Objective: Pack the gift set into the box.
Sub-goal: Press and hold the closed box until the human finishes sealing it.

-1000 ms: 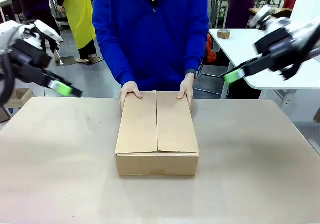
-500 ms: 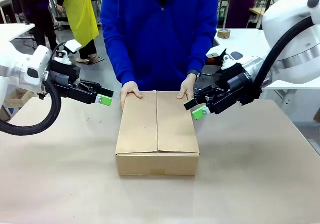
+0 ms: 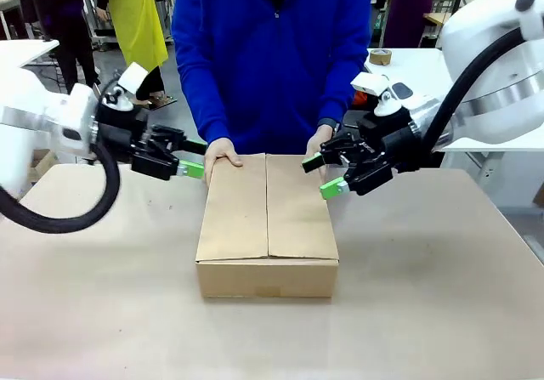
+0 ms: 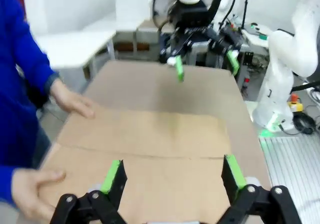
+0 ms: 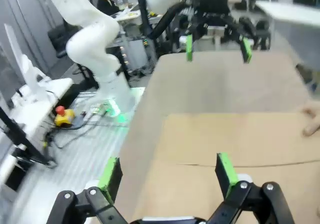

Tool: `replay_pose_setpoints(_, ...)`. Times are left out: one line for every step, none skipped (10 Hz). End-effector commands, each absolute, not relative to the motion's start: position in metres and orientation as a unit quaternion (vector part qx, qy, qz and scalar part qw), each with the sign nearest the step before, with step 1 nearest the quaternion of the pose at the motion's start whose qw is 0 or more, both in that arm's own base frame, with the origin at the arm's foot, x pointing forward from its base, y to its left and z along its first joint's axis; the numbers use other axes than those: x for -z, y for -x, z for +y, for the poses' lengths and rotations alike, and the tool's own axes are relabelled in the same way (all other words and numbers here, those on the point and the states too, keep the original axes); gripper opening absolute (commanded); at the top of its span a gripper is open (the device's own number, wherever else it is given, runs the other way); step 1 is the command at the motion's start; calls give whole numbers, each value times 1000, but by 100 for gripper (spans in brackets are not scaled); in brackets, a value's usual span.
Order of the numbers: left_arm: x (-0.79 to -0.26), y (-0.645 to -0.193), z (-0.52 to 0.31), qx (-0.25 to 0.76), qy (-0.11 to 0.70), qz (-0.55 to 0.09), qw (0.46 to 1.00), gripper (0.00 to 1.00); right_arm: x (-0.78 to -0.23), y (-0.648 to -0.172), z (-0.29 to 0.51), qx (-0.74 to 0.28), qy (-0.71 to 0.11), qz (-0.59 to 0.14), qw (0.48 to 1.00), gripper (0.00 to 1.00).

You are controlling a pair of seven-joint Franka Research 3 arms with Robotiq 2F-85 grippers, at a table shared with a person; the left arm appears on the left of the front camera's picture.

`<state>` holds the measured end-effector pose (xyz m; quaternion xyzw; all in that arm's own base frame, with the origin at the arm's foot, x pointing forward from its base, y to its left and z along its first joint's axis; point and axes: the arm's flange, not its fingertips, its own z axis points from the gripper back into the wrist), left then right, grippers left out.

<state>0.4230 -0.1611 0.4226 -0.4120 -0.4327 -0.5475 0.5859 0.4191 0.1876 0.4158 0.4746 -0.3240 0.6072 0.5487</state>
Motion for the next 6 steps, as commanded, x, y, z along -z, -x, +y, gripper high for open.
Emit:
replay_pose_setpoints(-384, -442, -178, 592, 401, -500, 488, 100, -374, -443, 187, -597, -441, -409, 531, 100)
replay_pose_setpoints(-370, -446, -184, 601, 405, -503, 471, 100, -362, -447, 193, -599, -420, -423, 534, 100)
replay_pose_setpoints(-359, -452, -188, 597, 394, -510, 477, 100, -354, -451, 201, -590, -403, -444, 540, 100)
replay_pose_setpoints(-350, -457, -189, 595, 383, -519, 479, 100, -348, -456, 206, -590, -389, -443, 552, 100)
replay_pose_setpoints(-342, -460, -190, 594, 390, -509, 486, 100, -339, -462, 209, -591, -384, -429, 565, 100)
replay_pose_setpoints(-334, -463, -191, 594, 381, -501, 501, 100, -332, -468, 209, -583, -387, -427, 573, 100)
